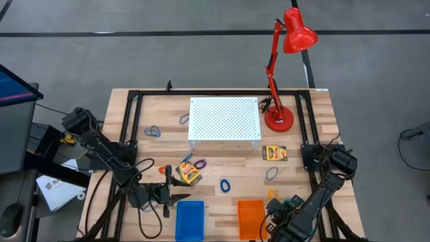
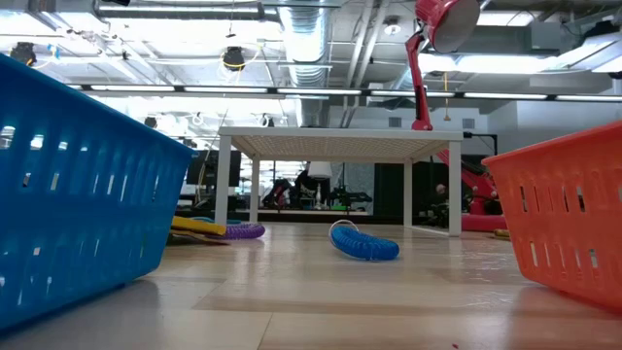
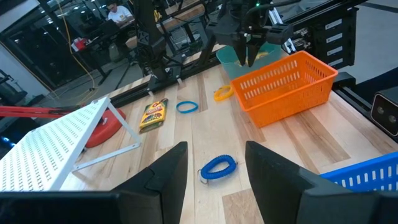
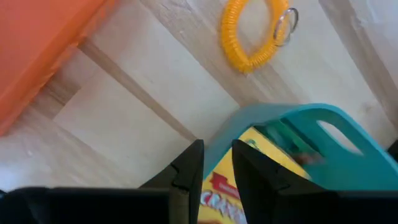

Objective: Pick & Place Office Desk Supplies
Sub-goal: Adjust the green bin

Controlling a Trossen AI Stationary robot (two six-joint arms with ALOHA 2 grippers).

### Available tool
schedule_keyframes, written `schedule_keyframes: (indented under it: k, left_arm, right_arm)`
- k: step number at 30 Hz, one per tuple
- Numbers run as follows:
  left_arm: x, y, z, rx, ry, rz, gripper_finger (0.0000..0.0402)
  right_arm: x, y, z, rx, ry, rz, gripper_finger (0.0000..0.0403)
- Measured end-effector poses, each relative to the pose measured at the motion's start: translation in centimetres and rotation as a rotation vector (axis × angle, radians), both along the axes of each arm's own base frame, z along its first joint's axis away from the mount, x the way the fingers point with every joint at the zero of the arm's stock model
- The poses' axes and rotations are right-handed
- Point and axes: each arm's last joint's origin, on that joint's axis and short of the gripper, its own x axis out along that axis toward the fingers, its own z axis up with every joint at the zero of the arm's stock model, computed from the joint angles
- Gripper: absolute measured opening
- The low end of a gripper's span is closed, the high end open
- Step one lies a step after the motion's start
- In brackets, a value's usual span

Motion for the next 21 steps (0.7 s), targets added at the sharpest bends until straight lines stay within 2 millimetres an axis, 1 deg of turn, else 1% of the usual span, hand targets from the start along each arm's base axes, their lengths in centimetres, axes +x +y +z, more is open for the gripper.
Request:
schedule_keyframes:
  k: [3,8,15,17,21]
  left_arm:
    - [0.0,0.0,0.0,0.0,0.0,0.0,0.0154]
    - [0.0,0.0,0.0,0.0,0.0,-0.001,0.0154]
    - [0.0,0.0,0.0,-0.005,0.0,0.001,0.0154]
    - [0.0,0.0,0.0,-0.008,0.0,0.001,0.0154]
    - [0.0,0.0,0.0,-0.008,0.0,0.001,0.0154]
  right_arm:
    - [-0.3,-0.1,-0.4,0.015,0.042,-0.004,0.0082]
    - [-0.8,0.0,-0.2,-0.001,0.066,0.0,0.0082]
    - [-0.9,0.0,-0.1,0.02,0.108,-0.013,0.0082]
    - [-0.8,0.1,0.2,0.028,0.102,-0.012,0.0082]
    - [-0.5,0.5,1.6,0.032,0.089,-0.009,0.0082]
